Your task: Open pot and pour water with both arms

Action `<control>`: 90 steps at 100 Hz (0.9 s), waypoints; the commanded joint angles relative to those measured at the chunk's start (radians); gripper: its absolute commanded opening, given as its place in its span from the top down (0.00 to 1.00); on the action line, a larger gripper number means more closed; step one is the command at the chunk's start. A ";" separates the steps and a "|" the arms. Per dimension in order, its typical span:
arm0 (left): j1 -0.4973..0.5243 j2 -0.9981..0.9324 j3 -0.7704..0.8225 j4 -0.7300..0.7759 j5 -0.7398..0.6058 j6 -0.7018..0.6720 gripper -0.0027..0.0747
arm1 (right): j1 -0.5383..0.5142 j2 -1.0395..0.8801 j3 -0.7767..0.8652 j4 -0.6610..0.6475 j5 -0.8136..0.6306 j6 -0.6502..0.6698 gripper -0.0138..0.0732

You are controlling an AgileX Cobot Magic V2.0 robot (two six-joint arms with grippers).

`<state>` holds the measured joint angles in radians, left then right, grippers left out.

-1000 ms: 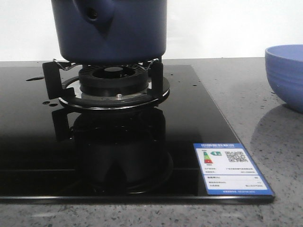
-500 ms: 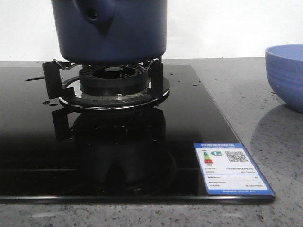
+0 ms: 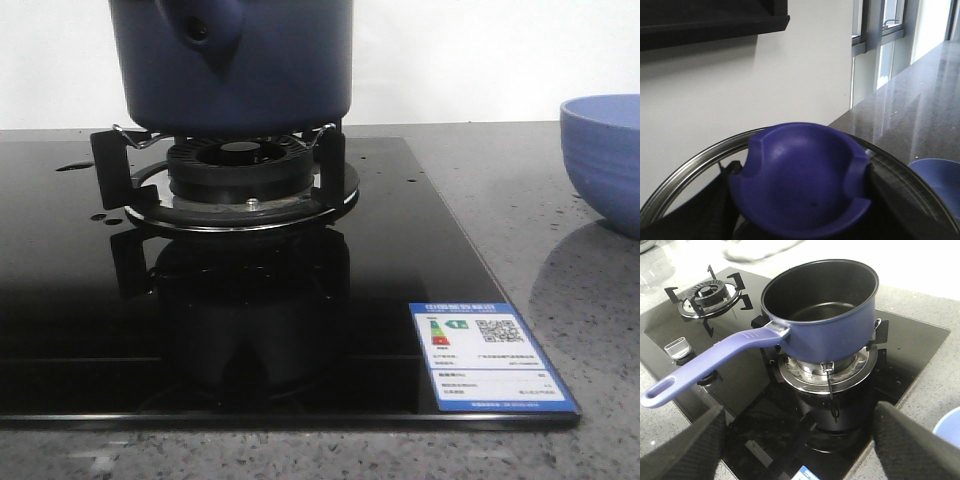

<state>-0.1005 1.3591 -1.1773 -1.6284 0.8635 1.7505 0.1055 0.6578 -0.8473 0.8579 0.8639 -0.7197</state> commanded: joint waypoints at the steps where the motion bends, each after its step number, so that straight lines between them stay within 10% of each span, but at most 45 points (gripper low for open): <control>1: 0.049 -0.095 -0.031 0.005 0.035 -0.093 0.59 | 0.001 -0.001 -0.030 0.042 -0.043 -0.013 0.22; 50: 0.171 -0.465 0.373 0.014 -0.313 -0.152 0.59 | 0.001 -0.001 -0.030 0.019 -0.096 0.080 0.22; 90: 0.092 -0.566 0.458 -0.030 -0.393 -0.142 0.59 | -0.148 0.147 -0.155 -0.606 0.046 0.675 0.28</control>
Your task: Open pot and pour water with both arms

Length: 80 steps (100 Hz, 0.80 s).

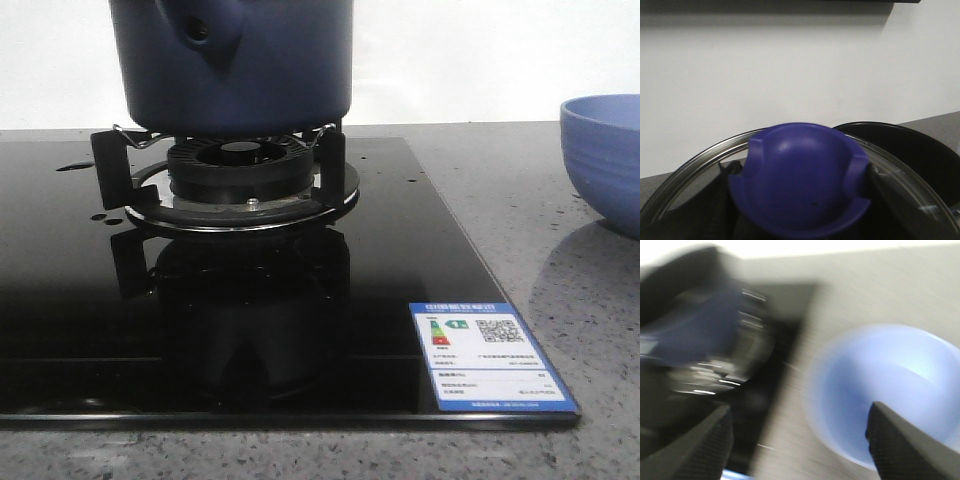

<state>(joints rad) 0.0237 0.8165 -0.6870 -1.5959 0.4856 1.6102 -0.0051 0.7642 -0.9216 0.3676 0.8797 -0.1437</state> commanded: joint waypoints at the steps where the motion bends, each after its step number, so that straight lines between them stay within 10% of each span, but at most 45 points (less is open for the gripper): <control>1: -0.035 -0.024 -0.032 -0.063 -0.020 0.001 0.59 | -0.039 0.048 -0.085 -0.121 0.043 0.108 0.28; 80: -0.177 -0.026 -0.032 -0.062 -0.142 0.006 0.60 | -0.192 0.476 -0.147 -0.140 0.097 0.185 0.29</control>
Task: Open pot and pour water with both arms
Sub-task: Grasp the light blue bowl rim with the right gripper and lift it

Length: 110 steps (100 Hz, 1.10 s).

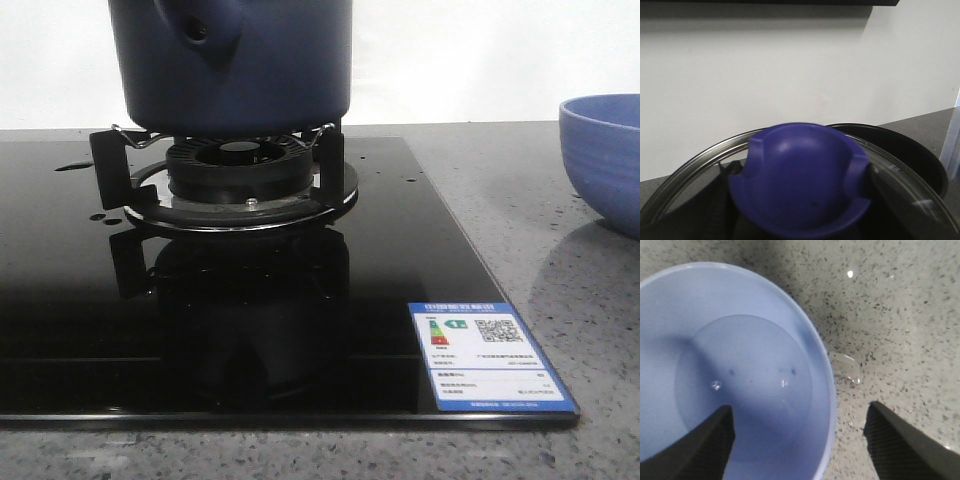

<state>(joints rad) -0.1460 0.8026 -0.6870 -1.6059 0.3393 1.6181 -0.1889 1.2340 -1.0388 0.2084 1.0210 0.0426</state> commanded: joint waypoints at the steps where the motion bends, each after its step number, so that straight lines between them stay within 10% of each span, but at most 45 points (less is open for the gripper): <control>1: -0.007 -0.012 -0.032 -0.054 0.004 -0.002 0.60 | -0.009 0.009 -0.030 0.019 -0.044 -0.002 0.30; 30: -0.007 -0.012 -0.032 -0.054 0.004 -0.002 0.60 | -0.009 0.054 -0.030 0.023 -0.082 -0.002 0.51; 71: -0.007 -0.012 -0.032 -0.054 0.004 -0.002 0.60 | -0.010 0.062 0.067 0.025 -0.159 -0.002 0.54; 94: -0.007 -0.012 -0.032 -0.054 0.004 -0.002 0.60 | -0.010 0.062 0.069 0.027 -0.164 -0.002 0.92; 110: -0.007 -0.012 -0.032 -0.054 0.004 -0.002 0.60 | -0.010 0.062 0.060 0.029 -0.159 -0.011 0.92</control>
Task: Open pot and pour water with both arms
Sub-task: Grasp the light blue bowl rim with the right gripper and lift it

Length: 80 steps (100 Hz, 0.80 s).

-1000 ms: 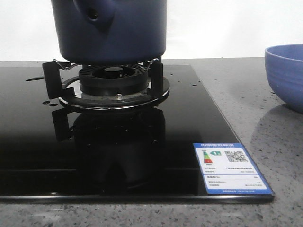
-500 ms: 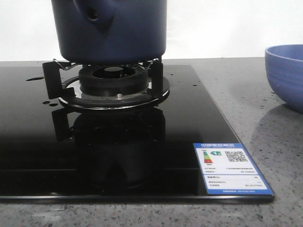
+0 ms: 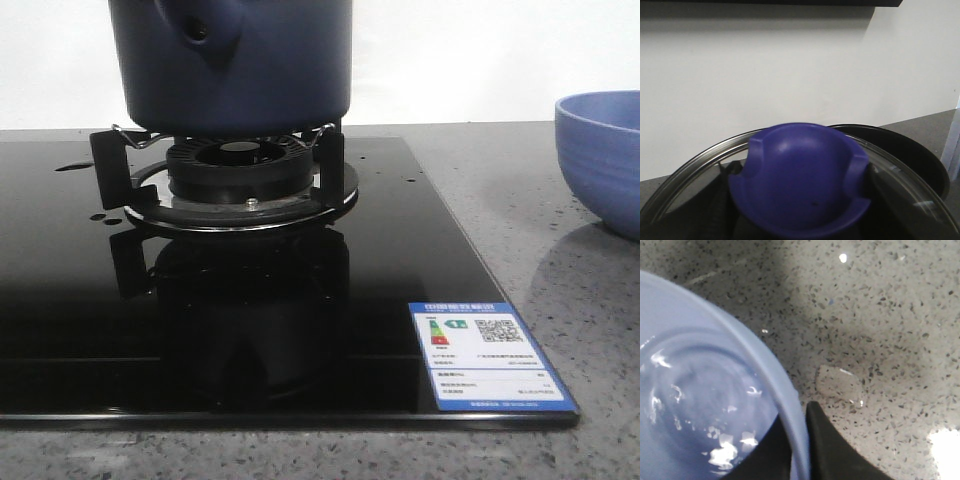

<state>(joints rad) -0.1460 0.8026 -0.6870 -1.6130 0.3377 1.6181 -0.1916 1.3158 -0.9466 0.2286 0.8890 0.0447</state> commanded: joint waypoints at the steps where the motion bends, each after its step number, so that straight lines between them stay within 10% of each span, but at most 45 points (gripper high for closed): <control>1: -0.007 -0.012 -0.032 -0.047 0.006 -0.002 0.60 | -0.008 -0.020 -0.035 0.009 -0.025 -0.013 0.92; 80: -0.007 -0.012 -0.032 -0.047 0.006 -0.002 0.60 | 0.292 0.216 -0.902 0.019 0.350 -0.015 0.91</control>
<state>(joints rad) -0.1460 0.8026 -0.6870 -1.6130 0.3377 1.6181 0.0657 1.5080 -1.7076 0.2255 1.2364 0.0389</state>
